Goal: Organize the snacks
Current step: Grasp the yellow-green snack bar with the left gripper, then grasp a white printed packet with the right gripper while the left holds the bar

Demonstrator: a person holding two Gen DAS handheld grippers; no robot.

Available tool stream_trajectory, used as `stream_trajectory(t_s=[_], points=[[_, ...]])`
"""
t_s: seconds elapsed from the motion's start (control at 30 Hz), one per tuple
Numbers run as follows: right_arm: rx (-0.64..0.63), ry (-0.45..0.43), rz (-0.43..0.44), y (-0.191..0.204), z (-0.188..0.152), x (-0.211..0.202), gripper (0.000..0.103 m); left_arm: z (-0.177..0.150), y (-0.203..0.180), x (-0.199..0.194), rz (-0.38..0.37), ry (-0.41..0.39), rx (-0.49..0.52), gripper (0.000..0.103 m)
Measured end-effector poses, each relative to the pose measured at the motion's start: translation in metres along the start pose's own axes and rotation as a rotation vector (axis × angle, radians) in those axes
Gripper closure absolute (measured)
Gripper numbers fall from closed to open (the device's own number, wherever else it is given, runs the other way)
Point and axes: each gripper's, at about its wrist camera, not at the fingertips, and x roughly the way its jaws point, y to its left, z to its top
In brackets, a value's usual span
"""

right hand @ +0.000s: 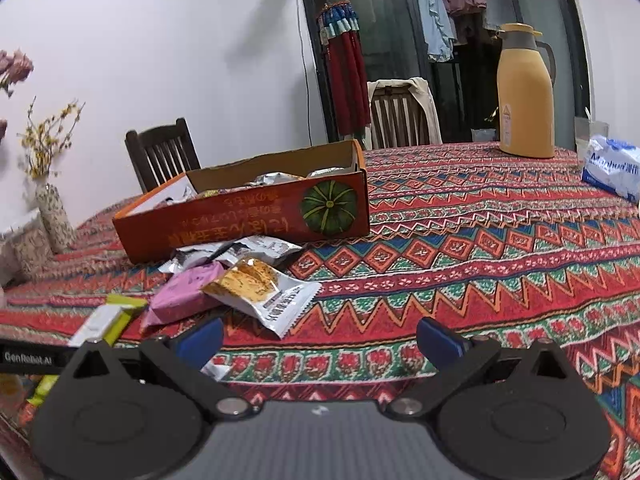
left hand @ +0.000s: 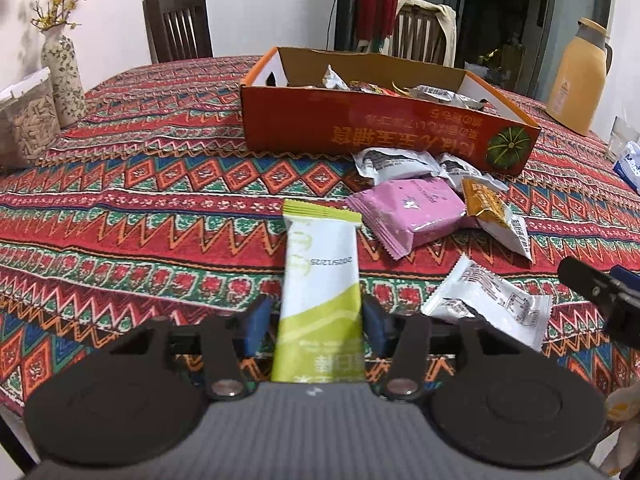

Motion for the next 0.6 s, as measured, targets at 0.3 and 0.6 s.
stream_trajectory(t_s=[0.3, 0.6], points=[[0.016, 0.027, 0.077, 0.014, -0.005, -0.001, 0.000, -0.005, 0.014, -0.003, -0.018, -0.035, -0.014, 0.064], [-0.084, 0.072, 0.126, 0.051, -0.010, 0.003, 0.000, -0.009, 0.027, -0.018, -0.043, -0.089, -0.003, 0.064]])
